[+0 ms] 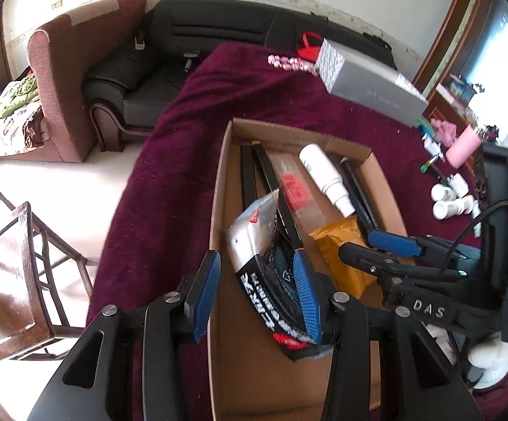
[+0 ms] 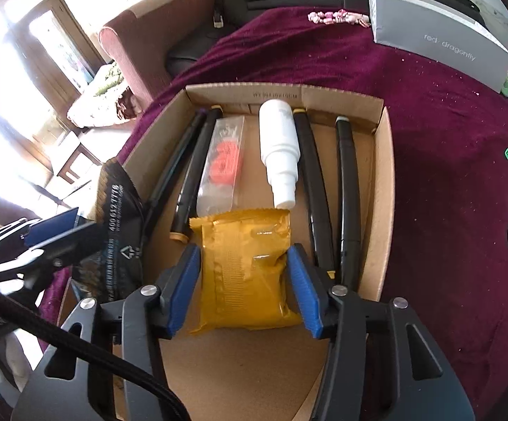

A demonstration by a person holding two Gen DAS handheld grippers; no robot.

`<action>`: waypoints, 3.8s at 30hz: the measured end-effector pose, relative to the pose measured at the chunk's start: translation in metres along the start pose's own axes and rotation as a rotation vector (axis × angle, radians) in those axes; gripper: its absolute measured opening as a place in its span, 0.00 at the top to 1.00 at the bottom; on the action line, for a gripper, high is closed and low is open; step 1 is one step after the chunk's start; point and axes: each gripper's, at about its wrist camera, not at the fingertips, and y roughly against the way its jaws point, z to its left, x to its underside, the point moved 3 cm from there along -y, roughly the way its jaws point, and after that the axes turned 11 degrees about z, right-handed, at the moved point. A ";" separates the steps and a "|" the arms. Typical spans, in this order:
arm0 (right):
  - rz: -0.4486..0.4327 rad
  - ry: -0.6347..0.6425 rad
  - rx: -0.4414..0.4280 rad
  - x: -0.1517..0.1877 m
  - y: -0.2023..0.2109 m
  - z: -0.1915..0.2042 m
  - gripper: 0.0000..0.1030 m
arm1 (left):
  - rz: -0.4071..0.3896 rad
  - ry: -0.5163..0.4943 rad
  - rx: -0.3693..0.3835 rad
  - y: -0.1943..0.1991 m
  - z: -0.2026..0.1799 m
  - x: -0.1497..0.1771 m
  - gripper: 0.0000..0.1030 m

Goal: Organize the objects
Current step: 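Lower the yellow packet and black bag into the tray, then open both tools and swing them back toward the cluttered items, then grasp the blue cartoon wipes pack with the right tool while the left tool grasps a white pill bottle, then lift the white pill bottle with the left tool while the right tool lifts the wipes pack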

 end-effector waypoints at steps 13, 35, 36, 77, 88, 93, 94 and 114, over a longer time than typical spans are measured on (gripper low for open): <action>-0.131 -0.088 -0.071 0.021 0.058 -0.037 0.42 | -0.121 0.161 0.202 0.054 0.009 0.026 0.50; -0.196 -0.323 0.023 0.104 0.109 -0.200 0.42 | 0.077 -0.042 0.434 0.011 -0.195 0.037 0.50; -0.206 -0.346 0.035 0.107 0.115 -0.214 0.42 | 0.081 -0.052 0.436 0.009 -0.202 0.037 0.50; -0.288 -0.465 0.010 0.105 0.146 -0.402 0.71 | -0.009 -0.531 0.039 -0.142 -0.374 -0.070 0.50; -0.295 -0.465 -0.015 0.105 0.145 -0.404 0.71 | 0.108 -0.674 -0.018 -0.163 -0.410 -0.039 0.51; -0.297 -0.458 0.000 0.104 0.145 -0.402 0.70 | 0.107 -0.695 -0.067 -0.173 -0.424 -0.046 0.50; -0.299 -0.457 0.000 0.104 0.145 -0.401 0.68 | 0.111 -0.697 -0.081 -0.177 -0.425 -0.046 0.50; -0.325 -0.443 0.161 0.089 0.133 -0.404 0.24 | 0.077 -0.474 0.051 -0.121 -0.371 0.011 0.72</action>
